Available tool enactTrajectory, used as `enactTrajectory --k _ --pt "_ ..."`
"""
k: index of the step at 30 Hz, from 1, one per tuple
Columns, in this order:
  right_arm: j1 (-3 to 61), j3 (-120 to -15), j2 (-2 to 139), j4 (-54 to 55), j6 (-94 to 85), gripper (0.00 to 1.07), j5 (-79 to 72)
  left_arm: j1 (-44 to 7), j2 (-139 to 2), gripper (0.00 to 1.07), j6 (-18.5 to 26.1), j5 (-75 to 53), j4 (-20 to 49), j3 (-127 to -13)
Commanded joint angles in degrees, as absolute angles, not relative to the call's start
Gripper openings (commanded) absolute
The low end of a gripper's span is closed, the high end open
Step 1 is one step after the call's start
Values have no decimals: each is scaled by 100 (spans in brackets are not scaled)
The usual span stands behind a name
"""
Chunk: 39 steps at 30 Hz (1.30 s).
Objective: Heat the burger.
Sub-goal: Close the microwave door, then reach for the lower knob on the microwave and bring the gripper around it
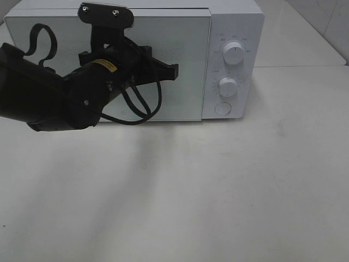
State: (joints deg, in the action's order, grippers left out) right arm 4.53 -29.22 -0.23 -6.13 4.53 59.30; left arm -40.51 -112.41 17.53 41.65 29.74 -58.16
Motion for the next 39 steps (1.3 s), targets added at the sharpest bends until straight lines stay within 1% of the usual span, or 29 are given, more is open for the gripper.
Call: enactTrajectory --k 1,3,4,6,9,10,13,17,19,21,22,23,24,25,26,27,28,29,30,33,35,36,38,39 --pt "407 -2899 -172 -642 481 75 5913 -3867 -11385 0 1788 4223 3306 -6217" --pt "407 -2899 -172 -642 481 75 5913 -3867 -11390 0 1799 4211 3306 -6245" --pt "407 -2899 -172 -642 476 75 5913 -3867 -11373 0 1919 4211 3306 -6268" --pt "407 -2899 -172 -642 476 75 5913 -3885 -11362 0 1960 4154 3306 -6268" --pt "407 -2899 -172 -642 476 75 5913 -3994 -11173 0 2023 3564 3289 -6211" --pt "407 -2899 -172 -642 476 75 5913 -4074 -11064 0 2023 3358 3272 -6119" --pt "407 -2899 -172 -642 476 75 5913 -4131 -10995 0 2023 3306 3249 -6050" --pt "407 -2899 -172 -642 476 75 5913 -4395 -10686 0 2017 3180 3197 -5626" --pt "407 -2899 -172 -642 476 75 5913 -4440 -10628 0 2017 3077 3197 -5563" --pt "407 -2899 -172 -642 476 75 5913 -4469 -10445 0 2000 2384 3329 -5483" --pt "407 -2899 -172 -642 476 75 5913 -4469 -10445 0 2000 2384 3329 -5483" --pt "407 -2899 -172 -642 476 75 5913 -4469 -10359 6 2000 1851 3466 -5483" --pt "407 -2899 -172 -642 481 75 5913 -4458 -10290 15 2011 1341 3466 -5483" --pt "407 -2899 -172 -642 481 75 5913 -4458 -10290 15 2011 1341 3466 -5483" --pt "407 -2899 -172 -642 481 75 5913 -4458 -10279 42 2017 1117 3461 -5483" --pt "407 -2899 -172 -642 481 75 5913 -4458 -10204 79 2017 619 3449 -5483" --pt "407 -2899 -172 -642 481 75 5913 -4458 -10204 79 2017 619 3449 -5483" --pt "407 -2899 -172 -647 481 75 5913 -4458 -10159 98 2017 367 3443 -5483" --pt "407 -2899 -172 -642 487 75 5913 -4458 -10050 100 2017 0 3329 -5483" --pt "407 -2899 -172 -642 487 75 5913 -4458 -9992 98 2017 -155 3209 -5483" --pt "407 -2899 -172 -642 487 75 5913 -4452 -9769 98 2017 -762 2573 -5483" --pt "407 -2899 -172 -642 487 75 5913 -4452 -9769 98 2017 -762 2573 -5483" --pt "407 -2899 -172 -642 487 75 5913 -4452 -9505 98 1931 -1329 2309 -5483" --pt "407 -2899 -172 -642 487 75 5913 -4452 -9505 98 1931 -1329 2309 -5483"
